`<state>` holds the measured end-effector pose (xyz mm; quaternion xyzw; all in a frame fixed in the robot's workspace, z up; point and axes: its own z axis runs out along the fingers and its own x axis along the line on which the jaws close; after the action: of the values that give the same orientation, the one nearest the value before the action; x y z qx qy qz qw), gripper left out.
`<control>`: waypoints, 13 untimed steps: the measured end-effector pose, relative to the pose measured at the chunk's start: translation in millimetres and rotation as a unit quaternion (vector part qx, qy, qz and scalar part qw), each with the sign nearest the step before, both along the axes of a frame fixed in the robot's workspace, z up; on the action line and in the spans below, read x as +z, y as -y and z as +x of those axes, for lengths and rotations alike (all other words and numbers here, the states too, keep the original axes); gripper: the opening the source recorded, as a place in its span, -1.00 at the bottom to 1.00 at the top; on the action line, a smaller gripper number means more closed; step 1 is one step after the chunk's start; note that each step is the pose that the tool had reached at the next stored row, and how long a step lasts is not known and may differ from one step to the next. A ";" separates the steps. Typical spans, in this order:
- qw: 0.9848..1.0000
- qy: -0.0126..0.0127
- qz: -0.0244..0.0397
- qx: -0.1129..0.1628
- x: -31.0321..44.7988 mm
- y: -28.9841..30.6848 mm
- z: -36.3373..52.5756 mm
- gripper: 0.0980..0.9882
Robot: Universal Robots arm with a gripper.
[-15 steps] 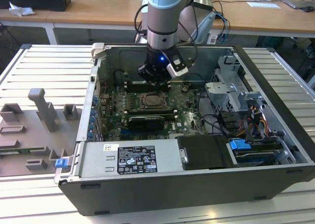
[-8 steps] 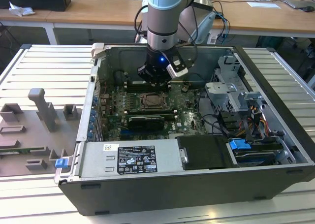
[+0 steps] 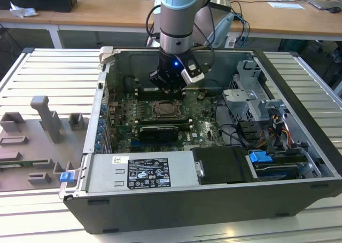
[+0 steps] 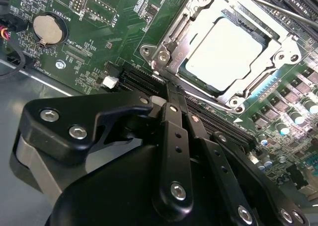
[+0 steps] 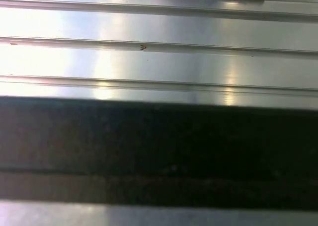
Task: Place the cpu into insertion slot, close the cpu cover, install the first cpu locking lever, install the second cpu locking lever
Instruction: 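Install the first cpu locking lever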
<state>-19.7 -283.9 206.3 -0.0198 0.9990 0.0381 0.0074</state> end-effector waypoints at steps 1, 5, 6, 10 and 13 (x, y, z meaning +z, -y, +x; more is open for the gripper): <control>1.000 0.000 -0.001 0.000 -0.1 0.0 0.1 -0.98; 1.000 0.000 -0.004 0.000 -1.7 0.0 0.4 -0.98; 1.000 0.000 -0.006 0.000 -2.2 0.1 0.4 -0.98; 1.000 0.000 -0.007 0.000 -4.6 0.0 0.5 -0.98; 1.000 0.000 -0.006 0.000 -5.1 0.0 0.6 -0.98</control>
<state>-19.1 -284.0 201.2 -0.0199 0.9993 0.0320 0.0072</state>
